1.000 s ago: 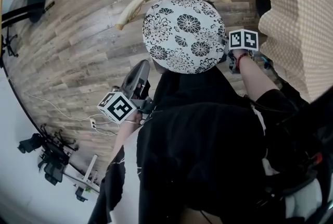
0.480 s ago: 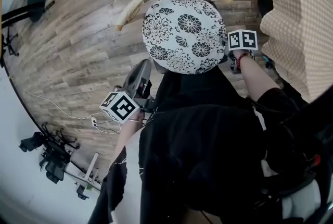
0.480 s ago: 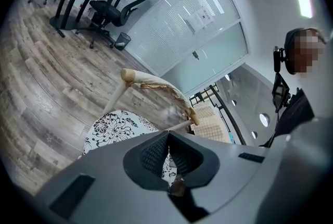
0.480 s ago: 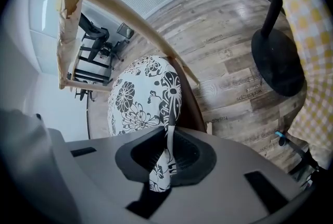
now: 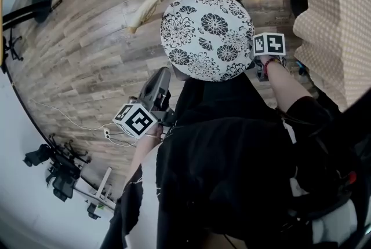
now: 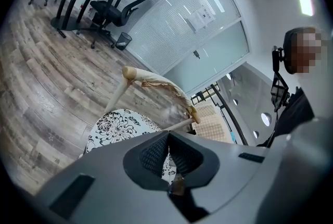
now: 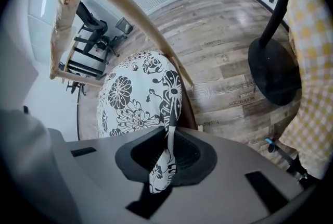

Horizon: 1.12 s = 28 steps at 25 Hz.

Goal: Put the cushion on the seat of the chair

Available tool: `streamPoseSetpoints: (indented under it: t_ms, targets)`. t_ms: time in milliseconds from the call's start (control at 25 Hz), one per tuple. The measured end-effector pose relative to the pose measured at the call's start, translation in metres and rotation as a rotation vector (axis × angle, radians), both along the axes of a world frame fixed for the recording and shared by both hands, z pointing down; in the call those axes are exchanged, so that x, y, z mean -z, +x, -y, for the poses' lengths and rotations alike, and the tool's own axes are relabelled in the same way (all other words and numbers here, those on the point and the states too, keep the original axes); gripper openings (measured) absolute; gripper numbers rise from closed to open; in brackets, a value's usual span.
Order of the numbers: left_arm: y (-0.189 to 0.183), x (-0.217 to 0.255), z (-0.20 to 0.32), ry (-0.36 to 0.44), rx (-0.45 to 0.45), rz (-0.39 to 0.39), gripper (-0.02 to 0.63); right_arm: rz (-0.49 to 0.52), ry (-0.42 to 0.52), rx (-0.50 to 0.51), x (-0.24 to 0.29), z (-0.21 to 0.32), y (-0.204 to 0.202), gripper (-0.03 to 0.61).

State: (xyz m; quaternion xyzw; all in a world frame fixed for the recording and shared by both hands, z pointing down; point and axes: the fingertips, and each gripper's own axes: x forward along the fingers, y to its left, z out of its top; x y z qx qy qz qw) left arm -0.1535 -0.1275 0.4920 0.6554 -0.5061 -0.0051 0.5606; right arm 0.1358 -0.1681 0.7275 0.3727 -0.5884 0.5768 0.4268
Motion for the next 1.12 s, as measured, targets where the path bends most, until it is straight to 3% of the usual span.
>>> streamPoseSetpoints:
  t_ms: [200,640,1120]
  targets:
    - [0.006,0.000,0.007,0.001,-0.009,-0.011,0.013,-0.047,0.015,0.042,0.000,0.003,0.003,0.032]
    - [0.012,-0.001,0.023,0.014,-0.052,-0.007,0.012,-0.008,0.003,0.073,-0.011,-0.002,0.002,0.032]
    - [-0.008,-0.010,0.029,0.015,-0.036,0.018,0.013,-0.102,0.019,0.220,-0.020,-0.007,-0.004,0.032]
